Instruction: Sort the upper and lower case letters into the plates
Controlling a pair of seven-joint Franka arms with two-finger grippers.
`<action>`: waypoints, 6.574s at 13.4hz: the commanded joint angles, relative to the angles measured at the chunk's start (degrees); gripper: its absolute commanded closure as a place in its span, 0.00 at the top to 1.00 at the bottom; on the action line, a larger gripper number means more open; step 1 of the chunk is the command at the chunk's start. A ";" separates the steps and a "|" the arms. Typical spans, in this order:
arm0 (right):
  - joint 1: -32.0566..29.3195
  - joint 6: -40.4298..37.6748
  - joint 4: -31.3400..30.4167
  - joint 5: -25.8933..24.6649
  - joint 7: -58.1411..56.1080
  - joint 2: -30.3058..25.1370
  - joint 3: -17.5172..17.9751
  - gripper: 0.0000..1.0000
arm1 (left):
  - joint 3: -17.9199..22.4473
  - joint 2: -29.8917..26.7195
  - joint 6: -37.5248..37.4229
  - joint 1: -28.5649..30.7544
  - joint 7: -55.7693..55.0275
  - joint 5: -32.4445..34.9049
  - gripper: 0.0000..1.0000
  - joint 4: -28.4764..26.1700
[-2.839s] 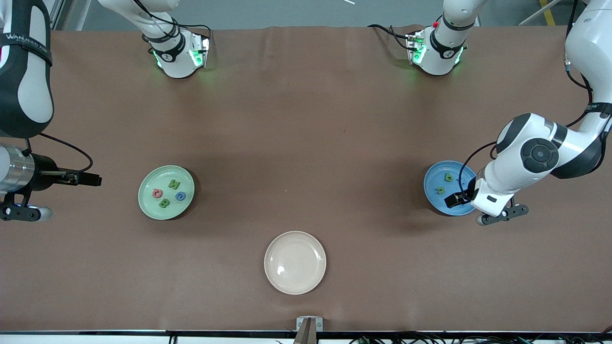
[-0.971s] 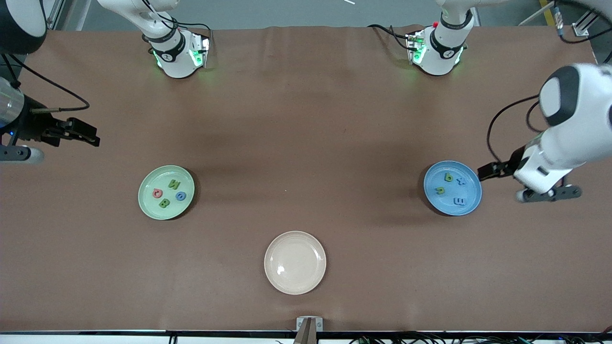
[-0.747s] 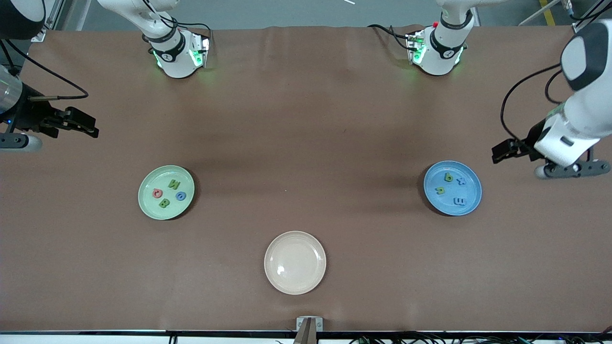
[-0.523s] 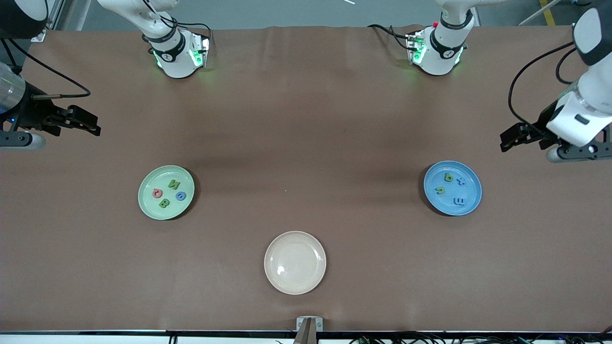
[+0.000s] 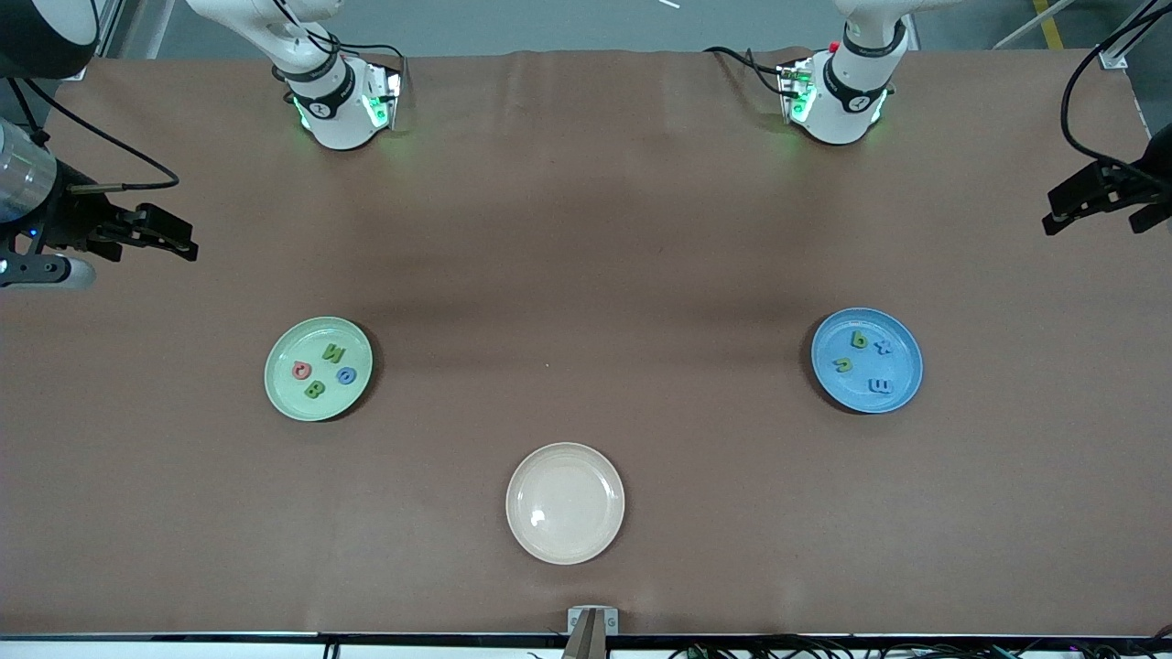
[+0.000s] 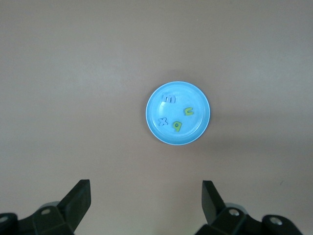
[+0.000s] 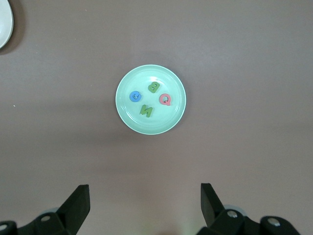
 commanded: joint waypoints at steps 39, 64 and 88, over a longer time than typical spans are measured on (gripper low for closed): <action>0.57 -3.09 1.80 0.28 -3.17 -2.12 -2.76 1.00 | -0.27 2.62 -1.47 0.01 0.29 -2.10 1.00 4.68; 0.39 2.54 -3.74 -0.69 -7.04 -6.78 -3.02 1.00 | 10.02 2.79 -1.47 -11.86 -0.33 -2.10 1.00 4.68; 0.39 0.69 -3.92 -0.77 -3.52 -6.60 -2.93 1.00 | 9.84 2.53 -1.47 -11.24 -0.42 -2.19 1.00 4.68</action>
